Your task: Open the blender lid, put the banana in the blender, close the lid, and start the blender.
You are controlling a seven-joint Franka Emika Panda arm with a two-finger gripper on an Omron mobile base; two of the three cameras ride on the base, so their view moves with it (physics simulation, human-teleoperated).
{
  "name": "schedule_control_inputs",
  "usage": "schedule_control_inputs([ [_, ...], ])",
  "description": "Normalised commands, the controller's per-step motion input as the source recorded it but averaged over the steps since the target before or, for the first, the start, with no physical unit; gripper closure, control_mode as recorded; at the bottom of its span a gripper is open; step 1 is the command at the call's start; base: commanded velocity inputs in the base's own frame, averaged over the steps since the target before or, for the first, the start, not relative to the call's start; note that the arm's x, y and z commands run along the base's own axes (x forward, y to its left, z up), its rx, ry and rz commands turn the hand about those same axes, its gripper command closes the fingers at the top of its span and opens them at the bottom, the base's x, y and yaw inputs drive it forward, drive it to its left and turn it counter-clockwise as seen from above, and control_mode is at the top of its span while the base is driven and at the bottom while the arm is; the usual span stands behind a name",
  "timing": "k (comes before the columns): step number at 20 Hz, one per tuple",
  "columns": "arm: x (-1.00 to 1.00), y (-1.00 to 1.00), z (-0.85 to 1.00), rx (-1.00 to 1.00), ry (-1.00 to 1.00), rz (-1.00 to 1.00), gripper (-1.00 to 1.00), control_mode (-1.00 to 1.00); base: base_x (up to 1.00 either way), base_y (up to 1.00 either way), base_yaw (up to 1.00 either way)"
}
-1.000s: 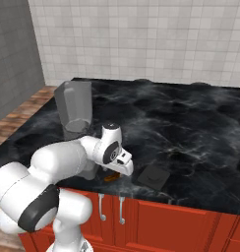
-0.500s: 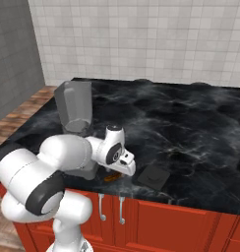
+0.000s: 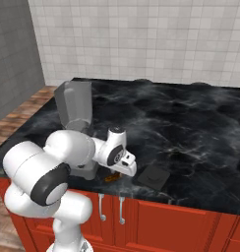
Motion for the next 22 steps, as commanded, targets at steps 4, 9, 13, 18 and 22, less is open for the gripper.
schedule_control_inputs([
  [4,-0.02,0.0,0.14,0.02,0.0,0.0,1.0,-1.0,0.0,0.0,0.0],
  [9,-0.11,0.0,0.87,0.0,-0.11,0.0,1.0,-1.0,0.0,0.0,0.0],
  [13,-0.03,0.0,1.0,0.0,-0.15,0.0,1.0,-1.0,0.0,0.0,0.0],
  [18,-0.18,0.0,1.0,0.0,-0.21,0.0,1.0,-1.0,0.0,0.0,0.0],
  [22,-0.26,0.0,1.0,0.0,-0.27,0.0,1.0,-1.0,0.0,0.0,0.0],
])
